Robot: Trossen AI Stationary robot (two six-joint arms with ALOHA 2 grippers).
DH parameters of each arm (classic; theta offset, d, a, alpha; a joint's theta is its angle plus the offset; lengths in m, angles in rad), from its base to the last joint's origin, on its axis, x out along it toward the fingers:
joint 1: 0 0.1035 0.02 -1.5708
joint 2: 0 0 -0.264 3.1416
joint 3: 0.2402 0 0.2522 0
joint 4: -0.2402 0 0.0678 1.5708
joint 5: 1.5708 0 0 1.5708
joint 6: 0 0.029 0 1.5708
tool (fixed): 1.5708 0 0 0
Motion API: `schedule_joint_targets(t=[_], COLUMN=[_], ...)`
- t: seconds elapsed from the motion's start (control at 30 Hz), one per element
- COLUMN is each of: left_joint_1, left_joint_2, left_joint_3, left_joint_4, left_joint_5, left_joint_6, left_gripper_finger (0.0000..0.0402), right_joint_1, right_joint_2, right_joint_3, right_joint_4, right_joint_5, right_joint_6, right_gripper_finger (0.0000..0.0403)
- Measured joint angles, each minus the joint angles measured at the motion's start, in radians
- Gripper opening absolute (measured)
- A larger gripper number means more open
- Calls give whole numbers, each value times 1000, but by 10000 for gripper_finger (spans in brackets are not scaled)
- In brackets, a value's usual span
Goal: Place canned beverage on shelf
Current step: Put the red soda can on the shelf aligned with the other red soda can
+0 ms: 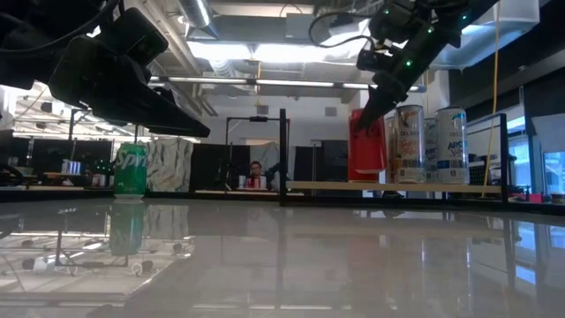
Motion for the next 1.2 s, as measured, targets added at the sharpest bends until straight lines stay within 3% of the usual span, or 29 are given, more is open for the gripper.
schedule_joint_targets(t=[0.67, 0.83, 0.97, 1.2], left_joint_1=[0, 0, 0, 0], left_joint_2=[0, 0, 0, 0], left_joint_3=[0, 0, 0, 0], left_joint_4=[1, 1, 1, 1], left_joint_5=[0, 0, 0, 0], left_joint_6=[0, 0, -1, -2], left_gripper_finger=[338, 338, 338, 338], right_joint_1=[1, 1, 1, 3], right_joint_2=[64, 65, 65, 65], right_joint_3=[1, 1, 2, 2], right_joint_4=[21, 19, 22, 22], right_joint_5=[17, 22, 87, 115], right_joint_6=[-26, -27, -33, -38], right_gripper_finger=[290, 334, 362, 360])
